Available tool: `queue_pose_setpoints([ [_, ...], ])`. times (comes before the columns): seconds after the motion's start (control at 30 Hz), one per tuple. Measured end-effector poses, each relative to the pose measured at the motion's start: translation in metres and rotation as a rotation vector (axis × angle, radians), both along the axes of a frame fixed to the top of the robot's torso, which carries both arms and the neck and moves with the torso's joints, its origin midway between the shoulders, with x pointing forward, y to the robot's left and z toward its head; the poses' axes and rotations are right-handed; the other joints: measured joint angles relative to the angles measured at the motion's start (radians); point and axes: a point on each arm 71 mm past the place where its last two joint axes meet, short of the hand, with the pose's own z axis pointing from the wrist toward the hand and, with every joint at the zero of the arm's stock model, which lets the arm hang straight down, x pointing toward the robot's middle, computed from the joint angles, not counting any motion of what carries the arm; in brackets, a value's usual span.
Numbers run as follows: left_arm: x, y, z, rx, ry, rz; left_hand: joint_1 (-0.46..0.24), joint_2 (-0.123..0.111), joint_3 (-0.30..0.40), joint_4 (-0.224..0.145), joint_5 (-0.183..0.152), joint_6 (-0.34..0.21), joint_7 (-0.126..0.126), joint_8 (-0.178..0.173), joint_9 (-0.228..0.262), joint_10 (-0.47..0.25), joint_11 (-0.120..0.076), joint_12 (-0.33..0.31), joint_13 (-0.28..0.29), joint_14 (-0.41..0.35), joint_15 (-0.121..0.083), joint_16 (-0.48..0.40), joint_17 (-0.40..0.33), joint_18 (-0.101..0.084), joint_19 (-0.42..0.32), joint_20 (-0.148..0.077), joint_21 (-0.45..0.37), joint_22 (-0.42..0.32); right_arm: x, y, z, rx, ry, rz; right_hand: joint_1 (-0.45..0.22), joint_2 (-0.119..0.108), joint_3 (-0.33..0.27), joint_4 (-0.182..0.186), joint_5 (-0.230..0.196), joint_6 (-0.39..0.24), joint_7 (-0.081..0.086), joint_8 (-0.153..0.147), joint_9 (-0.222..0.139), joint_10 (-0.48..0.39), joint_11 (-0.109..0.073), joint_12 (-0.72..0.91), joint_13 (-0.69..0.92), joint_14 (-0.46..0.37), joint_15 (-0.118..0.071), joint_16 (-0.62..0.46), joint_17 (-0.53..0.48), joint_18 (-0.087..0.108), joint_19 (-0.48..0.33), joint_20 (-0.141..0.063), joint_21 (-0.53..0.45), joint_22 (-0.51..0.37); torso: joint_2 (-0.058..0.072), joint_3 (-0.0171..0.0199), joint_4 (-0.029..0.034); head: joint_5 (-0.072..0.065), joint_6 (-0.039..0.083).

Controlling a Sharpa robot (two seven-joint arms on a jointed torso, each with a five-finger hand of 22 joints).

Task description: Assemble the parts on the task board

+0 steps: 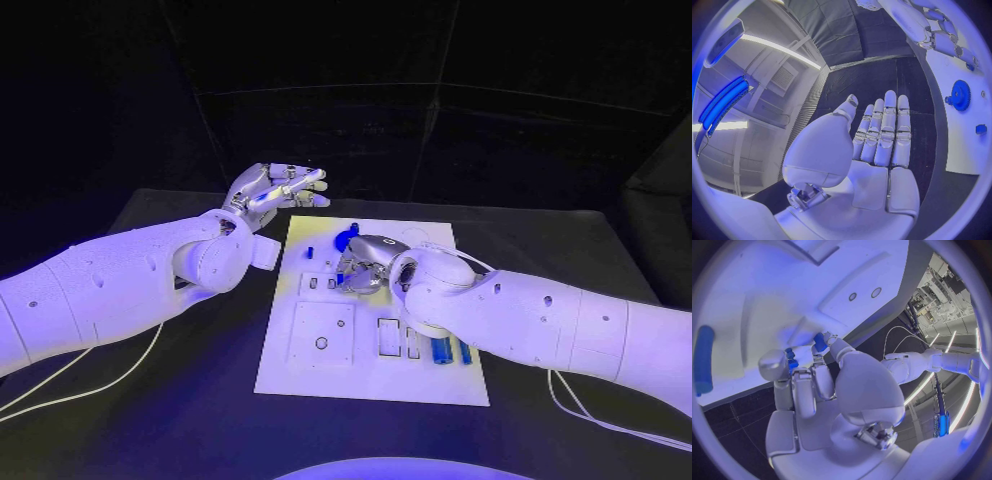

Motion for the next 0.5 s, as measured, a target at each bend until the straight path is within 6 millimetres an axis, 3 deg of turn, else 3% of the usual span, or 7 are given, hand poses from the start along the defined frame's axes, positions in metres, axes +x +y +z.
queue_pose_setpoints([
  [0.5, 0.0002, -0.0002, -0.0006, 0.002, 0.007, -0.003, 0.000, 0.000, 0.000, 0.000, 0.000, 0.000, 0.000, -0.004, 0.000, 0.000, 0.000, -0.004, 0.000, 0.000, 0.000, 0.000, 0.001, 0.000, 0.000, 0.000, 0.000, -0.001, 0.0008, 0.0005, -0.0018, -0.018, 0.001, 0.000, -0.009, -0.012, -0.006, -0.001, 0.002, -0.005, 0.004, -0.004, -0.001, -0.004, 0.004, -0.004, 0.000, 0.000, 0.000, 0.000, 0.000, 0.000, -0.003, 0.003, -0.005, -0.003, 0.000, -0.0001, -0.0002, 0.001, -0.003],
])
